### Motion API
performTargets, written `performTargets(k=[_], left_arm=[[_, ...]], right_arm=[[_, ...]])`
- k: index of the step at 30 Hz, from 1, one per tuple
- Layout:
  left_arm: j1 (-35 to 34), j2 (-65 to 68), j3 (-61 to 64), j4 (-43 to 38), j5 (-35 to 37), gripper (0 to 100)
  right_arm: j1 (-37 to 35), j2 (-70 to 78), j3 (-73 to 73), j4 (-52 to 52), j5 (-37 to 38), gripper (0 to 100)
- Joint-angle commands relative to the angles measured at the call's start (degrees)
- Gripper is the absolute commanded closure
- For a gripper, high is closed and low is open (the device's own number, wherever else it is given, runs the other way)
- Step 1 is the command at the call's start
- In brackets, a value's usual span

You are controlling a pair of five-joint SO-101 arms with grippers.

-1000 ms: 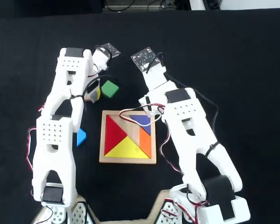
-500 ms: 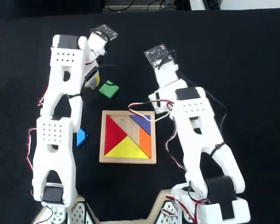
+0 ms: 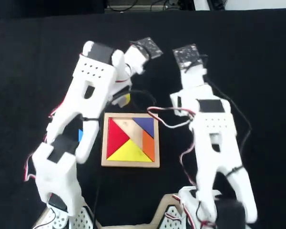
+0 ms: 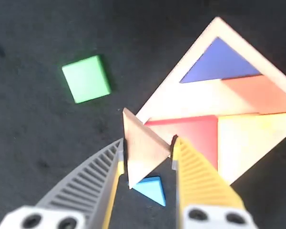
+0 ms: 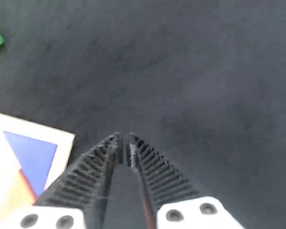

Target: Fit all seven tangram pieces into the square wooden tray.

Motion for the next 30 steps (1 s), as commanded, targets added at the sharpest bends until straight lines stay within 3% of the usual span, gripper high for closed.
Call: performTargets(k=[1, 7, 13, 18, 22, 27, 30], left_arm=[[2.4, -5.2, 7.8, -4.3, -1.6, 84], [6.2, -5.8, 17.4, -5.0, -16.4, 84], [7.3, -5.8, 17.2, 1.3, -31.7, 84], [10.7, -5.8, 17.1, 2.1, -34.0, 84], [10.5, -5.8, 17.0, -0.3, -29.3, 84], [3.2, -5.8, 13.6, -6.8, -9.8, 84], [-0.1, -5.8, 11.4, -7.6, 5.9, 84]], right_arm=[[4.7, -6.4, 4.1, -7.6, -0.5, 98.6], [14.1, -9.5, 6.4, -12.4, -11.5, 98.7], [14.0, -9.5, 6.3, -12.5, -12.1, 98.8], [14.2, -9.5, 6.4, -12.5, -12.1, 98.8], [14.2, -9.5, 6.4, -12.5, -12.1, 98.8], [14.2, -9.5, 6.4, -12.6, -12.1, 98.8], [14.2, -9.5, 6.4, -12.6, -12.1, 98.8]])
